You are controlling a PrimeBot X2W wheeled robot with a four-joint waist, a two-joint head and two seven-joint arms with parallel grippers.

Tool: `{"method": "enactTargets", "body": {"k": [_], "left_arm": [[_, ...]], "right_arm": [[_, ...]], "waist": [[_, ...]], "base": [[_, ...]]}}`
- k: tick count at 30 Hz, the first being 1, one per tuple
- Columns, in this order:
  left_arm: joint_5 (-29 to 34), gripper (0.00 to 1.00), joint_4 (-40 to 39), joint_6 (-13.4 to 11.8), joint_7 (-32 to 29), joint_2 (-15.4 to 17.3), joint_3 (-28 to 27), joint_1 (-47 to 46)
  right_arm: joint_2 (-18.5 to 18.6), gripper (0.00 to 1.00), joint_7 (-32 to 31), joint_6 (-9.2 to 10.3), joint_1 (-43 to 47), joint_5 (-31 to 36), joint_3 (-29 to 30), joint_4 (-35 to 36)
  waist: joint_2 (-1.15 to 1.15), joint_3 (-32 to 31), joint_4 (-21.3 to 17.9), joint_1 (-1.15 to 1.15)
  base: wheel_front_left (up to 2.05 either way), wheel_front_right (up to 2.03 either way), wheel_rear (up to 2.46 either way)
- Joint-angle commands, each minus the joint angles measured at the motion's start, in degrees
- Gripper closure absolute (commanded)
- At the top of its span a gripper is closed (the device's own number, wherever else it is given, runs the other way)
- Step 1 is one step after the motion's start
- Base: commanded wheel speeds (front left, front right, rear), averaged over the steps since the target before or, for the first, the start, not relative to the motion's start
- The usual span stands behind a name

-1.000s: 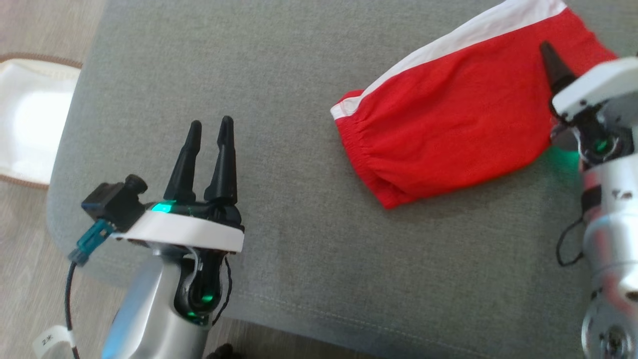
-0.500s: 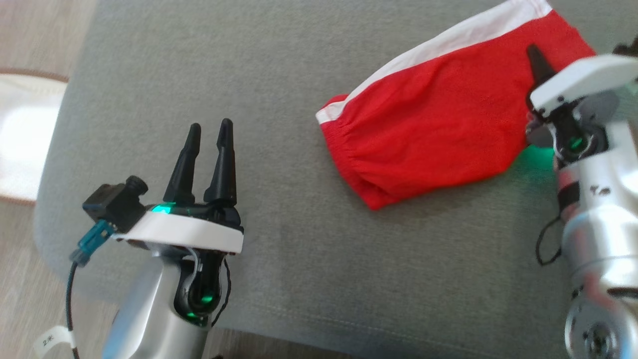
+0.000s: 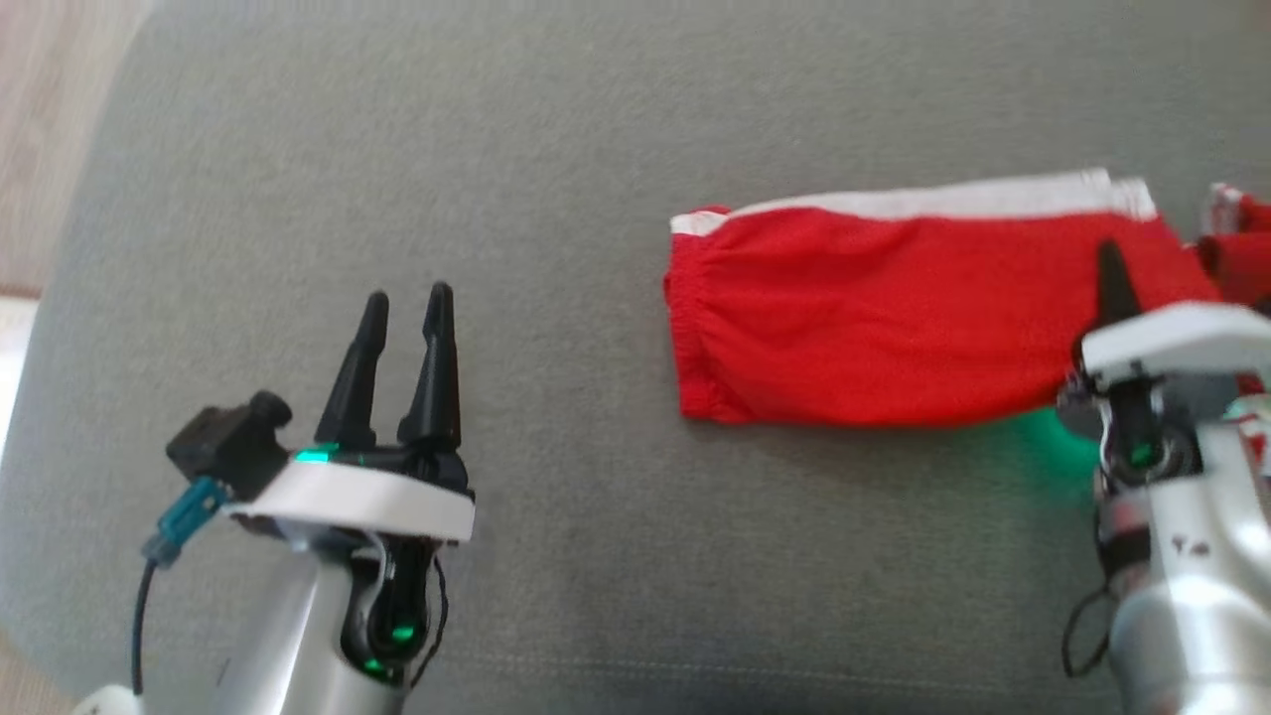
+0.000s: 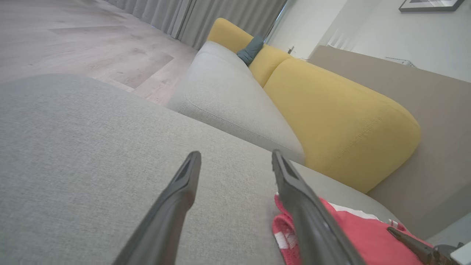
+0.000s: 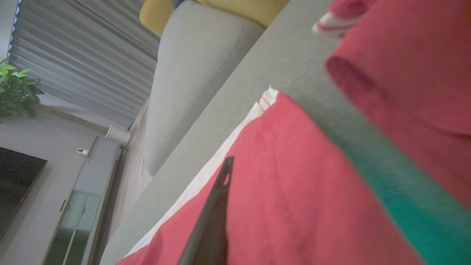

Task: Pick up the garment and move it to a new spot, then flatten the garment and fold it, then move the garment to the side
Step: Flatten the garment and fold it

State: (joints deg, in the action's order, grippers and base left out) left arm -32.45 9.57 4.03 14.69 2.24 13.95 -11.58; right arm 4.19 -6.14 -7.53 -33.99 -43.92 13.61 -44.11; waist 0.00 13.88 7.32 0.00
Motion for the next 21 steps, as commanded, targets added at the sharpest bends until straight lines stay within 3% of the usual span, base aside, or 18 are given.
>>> {"method": "enactTargets", "body": {"k": [1, 5, 11, 21], "left_arm": [[0.52, 0.0, -1.53, 0.15, 0.3, 0.64, -2.13, -0.23], [0.7, 0.0, -1.63, -0.1, 0.3, 0.64, -2.26, 1.04], [1.08, 0.0, -1.45, -0.02, 0.3, 0.64, -1.28, 1.85], [0.99, 0.0, -1.02, -0.66, 0.3, 0.64, -0.76, 2.74]], "right_arm": [[-0.94, 1.0, 1.32, 0.04, 1.17, -0.37, -0.75, 3.17], [-1.21, 1.0, 1.89, 0.04, 5.35, -1.58, 0.0, 5.07], [-1.29, 1.0, 3.42, 0.04, 7.23, -1.92, -3.89, 5.72], [-1.3, 1.0, 9.53, 0.04, 5.21, -9.07, -16.56, 8.69]], "waist": [[0.0, -2.48, -2.26, 0.0], [0.0, -4.24, -3.65, 0.0], [0.0, -5.18, -4.06, 0.0], [0.0, -7.11, -1.15, 0.0]], "base": [[0.0, 0.0, 0.0], [0.0, 0.0, 0.0], [0.0, 0.0, 0.0], [0.0, 0.0, 0.0]]}}
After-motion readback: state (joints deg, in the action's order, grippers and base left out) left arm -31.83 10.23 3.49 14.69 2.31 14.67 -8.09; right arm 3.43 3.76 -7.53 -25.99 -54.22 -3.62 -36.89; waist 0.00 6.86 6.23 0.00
